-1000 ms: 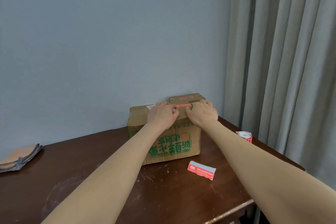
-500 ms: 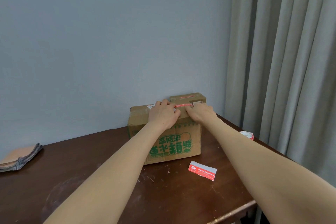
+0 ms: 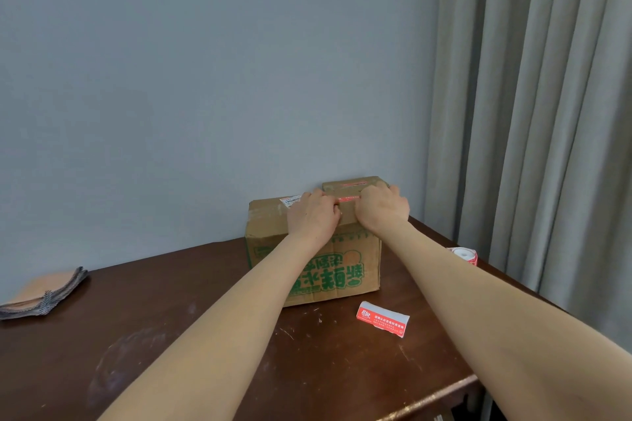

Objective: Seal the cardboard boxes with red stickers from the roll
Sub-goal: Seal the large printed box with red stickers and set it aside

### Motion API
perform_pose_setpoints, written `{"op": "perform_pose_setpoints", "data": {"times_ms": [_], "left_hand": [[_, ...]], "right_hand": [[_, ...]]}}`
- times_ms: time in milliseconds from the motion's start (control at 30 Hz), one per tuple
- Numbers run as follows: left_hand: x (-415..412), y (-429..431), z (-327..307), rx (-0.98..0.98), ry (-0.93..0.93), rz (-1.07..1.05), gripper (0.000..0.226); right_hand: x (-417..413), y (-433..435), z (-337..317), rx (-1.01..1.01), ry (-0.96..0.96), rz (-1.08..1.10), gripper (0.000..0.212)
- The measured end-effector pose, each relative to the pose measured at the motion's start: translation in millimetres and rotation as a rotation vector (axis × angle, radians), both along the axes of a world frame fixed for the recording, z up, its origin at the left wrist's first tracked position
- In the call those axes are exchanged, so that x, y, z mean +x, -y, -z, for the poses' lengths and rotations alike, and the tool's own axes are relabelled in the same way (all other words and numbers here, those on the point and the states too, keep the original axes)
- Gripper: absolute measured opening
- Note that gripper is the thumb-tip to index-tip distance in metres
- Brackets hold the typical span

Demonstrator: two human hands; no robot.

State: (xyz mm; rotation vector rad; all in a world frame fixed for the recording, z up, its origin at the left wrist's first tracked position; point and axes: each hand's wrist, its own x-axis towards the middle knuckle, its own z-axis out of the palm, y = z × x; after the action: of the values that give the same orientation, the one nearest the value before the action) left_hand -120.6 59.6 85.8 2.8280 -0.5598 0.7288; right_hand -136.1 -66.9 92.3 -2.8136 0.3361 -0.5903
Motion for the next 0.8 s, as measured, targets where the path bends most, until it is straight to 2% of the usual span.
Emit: {"op": "perform_pose_setpoints", "data": {"times_ms": [200,433,600,800], "left_hand": [[-3,2,-1,0.001,0.017,-0.018,0.031],[-3,-2,1,-0.044,0.011,-0.029,0.035],[0,-1,3,-0.018,-0.020,0.018,0.039],[5,-11,-4,-0.001,-0.041,-0.039,0.040]], "right_hand": [[-6,1,0,0.023,0.050,-0.042,0.032],[-12,5,2,0.056,0.009,0.017,0.031],[-9,6,2,0.099,-0.027,0.018,0.037],[-3,12,6,0.197,-0.095,-0.002,0.045]]}}
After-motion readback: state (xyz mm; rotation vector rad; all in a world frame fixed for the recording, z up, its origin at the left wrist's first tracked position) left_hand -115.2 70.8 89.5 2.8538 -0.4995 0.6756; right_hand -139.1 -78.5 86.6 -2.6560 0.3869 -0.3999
